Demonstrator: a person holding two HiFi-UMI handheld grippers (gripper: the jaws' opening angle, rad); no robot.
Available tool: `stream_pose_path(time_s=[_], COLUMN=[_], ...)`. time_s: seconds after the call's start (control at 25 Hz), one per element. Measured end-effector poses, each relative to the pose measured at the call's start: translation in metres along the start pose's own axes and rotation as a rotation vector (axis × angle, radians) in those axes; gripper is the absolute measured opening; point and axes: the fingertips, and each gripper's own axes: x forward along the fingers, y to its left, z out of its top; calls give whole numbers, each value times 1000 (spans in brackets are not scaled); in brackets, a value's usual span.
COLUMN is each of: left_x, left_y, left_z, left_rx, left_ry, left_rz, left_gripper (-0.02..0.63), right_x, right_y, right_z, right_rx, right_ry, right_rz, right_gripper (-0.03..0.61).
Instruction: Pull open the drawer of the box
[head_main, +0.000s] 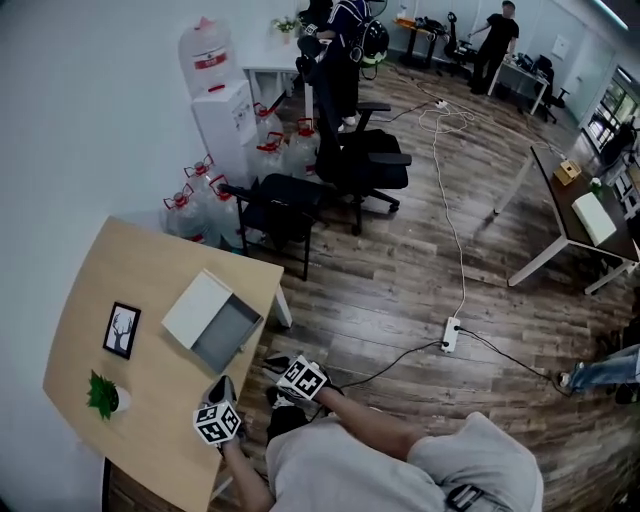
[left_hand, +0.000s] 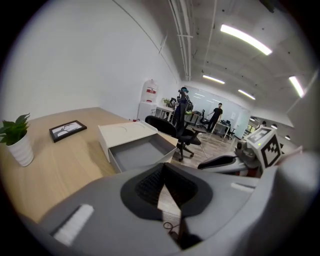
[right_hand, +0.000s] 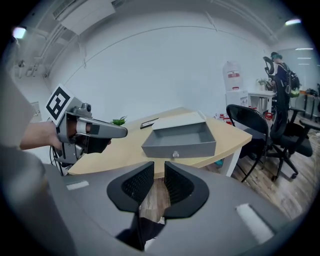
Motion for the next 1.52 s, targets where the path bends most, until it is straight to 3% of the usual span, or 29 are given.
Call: stream_pose_path(time_s=[0.56, 1.0, 1.52], left_x=[0, -3, -3], left_y=[-36, -43, -48], left_z=[-3, -11, -16], left_rx=[41, 51, 31], left_ry=[-37, -27, -46], left_rz=[5, 0, -2], left_gripper=[54, 54, 54], right_x=[-39, -39, -45], right_y=[-24, -19, -21], right_z=[2, -1, -10], right_rx=[24, 0, -18], right_ry=[-106, -97, -80], right_rz=[-39, -29, -25], right_gripper=[66, 64, 3])
